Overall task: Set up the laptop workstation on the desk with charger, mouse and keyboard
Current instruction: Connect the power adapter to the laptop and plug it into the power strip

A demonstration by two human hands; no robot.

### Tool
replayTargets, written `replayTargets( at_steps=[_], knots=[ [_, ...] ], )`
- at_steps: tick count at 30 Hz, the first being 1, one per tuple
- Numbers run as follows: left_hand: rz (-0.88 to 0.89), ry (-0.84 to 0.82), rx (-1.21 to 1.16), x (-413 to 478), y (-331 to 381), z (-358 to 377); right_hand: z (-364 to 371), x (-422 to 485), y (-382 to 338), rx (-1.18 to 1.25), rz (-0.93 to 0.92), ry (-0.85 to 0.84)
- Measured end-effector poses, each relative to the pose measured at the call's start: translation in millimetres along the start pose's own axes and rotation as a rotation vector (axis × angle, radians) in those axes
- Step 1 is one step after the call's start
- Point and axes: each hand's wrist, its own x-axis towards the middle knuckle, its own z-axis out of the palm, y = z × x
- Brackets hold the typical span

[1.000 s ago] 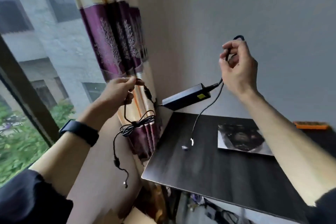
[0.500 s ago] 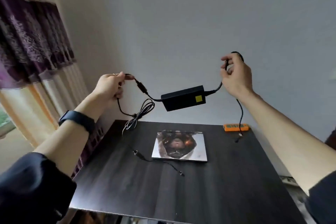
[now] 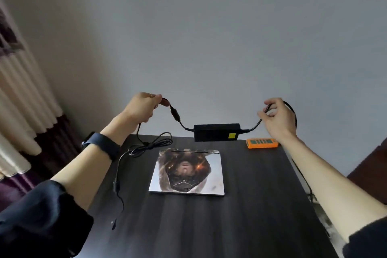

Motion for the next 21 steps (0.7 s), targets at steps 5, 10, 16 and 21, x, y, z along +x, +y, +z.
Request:
replayTargets(
  at_steps=[5, 10, 16, 21],
  knots=[
    [-0.075, 0.008, 0.038, 63, -24, 17, 44, 32, 36, 0.0, 0.038, -0.016],
    [-0.162, 0.039, 0.118, 128, -40, 44, 98, 71, 72, 0.014, 0.072, -0.119],
    [-0.328, 0.157, 0.278, 186, -72, 81, 169, 117, 122, 0.04, 0.232, -0.214],
    [-0.439, 0.164, 0.338, 218, -115, 126, 229, 115, 164, 0.021, 0.37, -0.239]
  ],
)
